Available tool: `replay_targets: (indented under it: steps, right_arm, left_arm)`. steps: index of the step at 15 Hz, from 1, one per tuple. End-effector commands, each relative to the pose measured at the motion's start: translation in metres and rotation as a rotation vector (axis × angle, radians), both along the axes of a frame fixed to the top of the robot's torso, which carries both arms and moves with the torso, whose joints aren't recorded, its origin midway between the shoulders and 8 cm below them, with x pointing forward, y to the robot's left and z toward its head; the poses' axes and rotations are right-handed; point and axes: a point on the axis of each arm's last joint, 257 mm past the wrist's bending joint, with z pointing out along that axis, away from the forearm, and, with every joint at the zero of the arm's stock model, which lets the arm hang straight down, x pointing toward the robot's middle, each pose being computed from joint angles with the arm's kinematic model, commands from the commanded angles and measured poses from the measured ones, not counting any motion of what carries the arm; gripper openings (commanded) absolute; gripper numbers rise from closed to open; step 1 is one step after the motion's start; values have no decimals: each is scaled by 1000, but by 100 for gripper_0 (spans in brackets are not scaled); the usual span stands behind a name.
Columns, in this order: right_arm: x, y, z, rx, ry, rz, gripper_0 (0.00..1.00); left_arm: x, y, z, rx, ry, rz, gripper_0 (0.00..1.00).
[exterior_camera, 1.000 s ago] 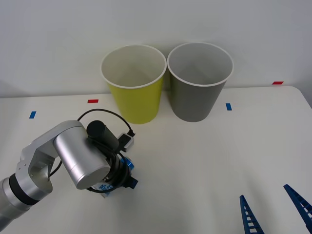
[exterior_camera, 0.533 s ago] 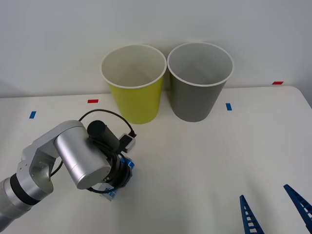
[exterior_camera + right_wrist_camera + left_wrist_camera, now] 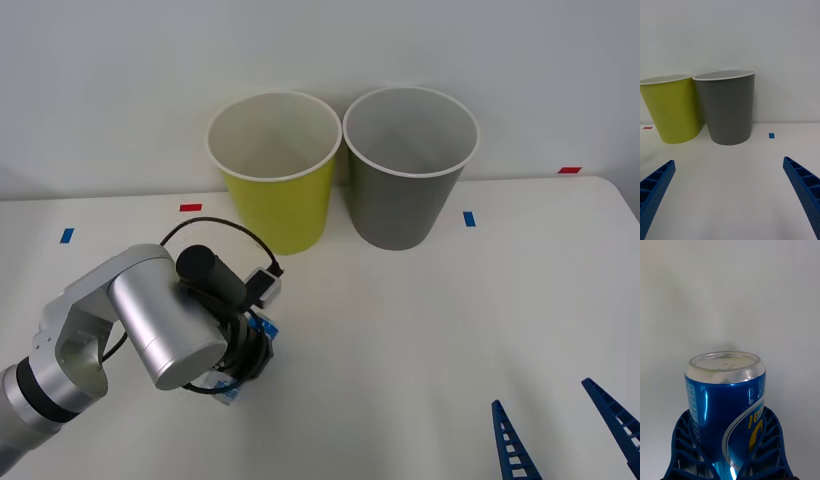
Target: Put cans in the gray bin and PET bottles in the light green bin.
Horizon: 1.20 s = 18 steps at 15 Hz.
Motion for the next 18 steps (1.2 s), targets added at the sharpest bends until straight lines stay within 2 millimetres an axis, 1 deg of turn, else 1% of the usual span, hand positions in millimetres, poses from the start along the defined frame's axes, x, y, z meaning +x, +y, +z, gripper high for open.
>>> replay_targets:
  steps: [1,3,5,6,8,11,12,14,15,18]
  right_arm:
    - [0,0,0,0,0,0,100]
    - [0,0,0,0,0,0,100]
    - [0,0,0,0,0,0,100]
    - [0,0,0,0,0,0,100]
    - [0,0,0,0,0,0,100]
    - [0,0,0,0,0,0,100]
    - [0,0,0,0,0,0,100]
    - [0,0,0,0,0,0,100]
    - [0,0,0,0,0,0,100]
    - [0,0,0,0,0,0,100]
  left_arm:
    - [7,-7,29,-29,-92,-46,0]
    - [8,-10,48,-43,-151,-64,0]
    - [3,-15,59,-115,-164,-44,0]
    - [-1,-19,65,-139,-184,-61,0]
    - [-4,-21,83,-173,-231,-78,0]
    - [1,-24,125,-209,-334,-124,0]
    - [1,-28,144,-255,-358,-137,0]
    - [5,-24,166,-273,-401,-180,0]
    - [2,-26,179,-291,-425,-219,0]
    - [-4,-29,212,-376,-459,-233,0]
